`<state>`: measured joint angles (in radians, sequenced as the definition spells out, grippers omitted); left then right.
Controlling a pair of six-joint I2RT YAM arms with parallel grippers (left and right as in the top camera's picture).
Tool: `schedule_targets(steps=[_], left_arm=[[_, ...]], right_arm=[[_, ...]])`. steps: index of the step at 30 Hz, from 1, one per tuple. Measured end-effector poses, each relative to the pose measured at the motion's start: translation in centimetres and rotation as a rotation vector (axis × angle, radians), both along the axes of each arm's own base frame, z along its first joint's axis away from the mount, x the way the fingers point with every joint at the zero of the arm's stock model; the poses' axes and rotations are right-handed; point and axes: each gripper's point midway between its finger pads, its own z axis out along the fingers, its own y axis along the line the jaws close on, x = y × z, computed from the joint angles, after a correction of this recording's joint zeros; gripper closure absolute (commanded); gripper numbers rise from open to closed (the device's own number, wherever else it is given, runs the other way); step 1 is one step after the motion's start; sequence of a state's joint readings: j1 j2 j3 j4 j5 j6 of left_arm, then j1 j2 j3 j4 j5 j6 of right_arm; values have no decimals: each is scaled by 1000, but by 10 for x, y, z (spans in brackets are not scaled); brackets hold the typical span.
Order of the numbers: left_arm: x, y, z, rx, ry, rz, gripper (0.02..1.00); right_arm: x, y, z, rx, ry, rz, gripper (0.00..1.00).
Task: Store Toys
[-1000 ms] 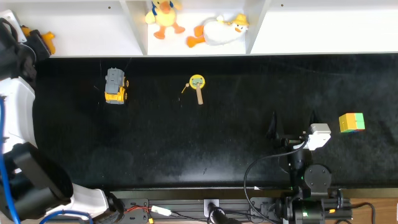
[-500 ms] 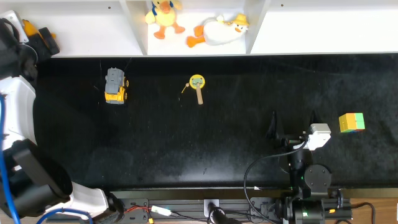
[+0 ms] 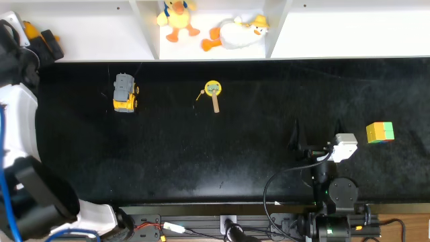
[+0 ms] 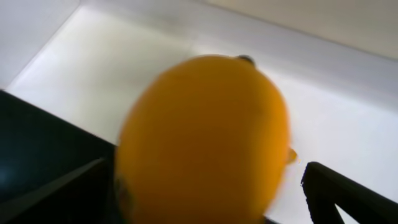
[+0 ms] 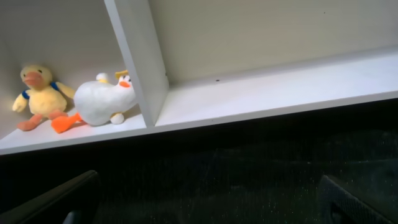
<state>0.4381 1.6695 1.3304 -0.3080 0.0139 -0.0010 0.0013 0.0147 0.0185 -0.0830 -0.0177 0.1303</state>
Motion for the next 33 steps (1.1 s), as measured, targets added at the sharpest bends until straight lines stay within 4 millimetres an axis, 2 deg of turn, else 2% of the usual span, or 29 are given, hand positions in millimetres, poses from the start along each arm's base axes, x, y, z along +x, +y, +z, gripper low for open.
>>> schedule_targets(steps=[6,9,14,16,19,24,26,29,33], left_arm=[[-27,-10,38,22,-16,5,23],[-40,-15,39,14,17,8,20],[-61,-23,21,-29,121,13,20],[-68,-27,20,-39,145,13,20],[-81,-32,32,-36,141,15,20],[-113,-51,76,-14,68,3,20],[-126,-61,87,-20,49,-15,20],[-143,-77,93,-49,46,-49,20],[-154,-94,84,-102,86,-107,20]], right_arm=[[0,0,0,0,0,0,7],[0,0,0,0,0,0,5],[0,0,0,0,0,0,5],[0,0,0,0,0,0,5],[0,0,0,0,0,0,5],[0,0,0,0,0,0,5],[0,0,0,0,0,0,5],[0,0,0,0,0,0,5],[0,0,0,0,0,0,5]])
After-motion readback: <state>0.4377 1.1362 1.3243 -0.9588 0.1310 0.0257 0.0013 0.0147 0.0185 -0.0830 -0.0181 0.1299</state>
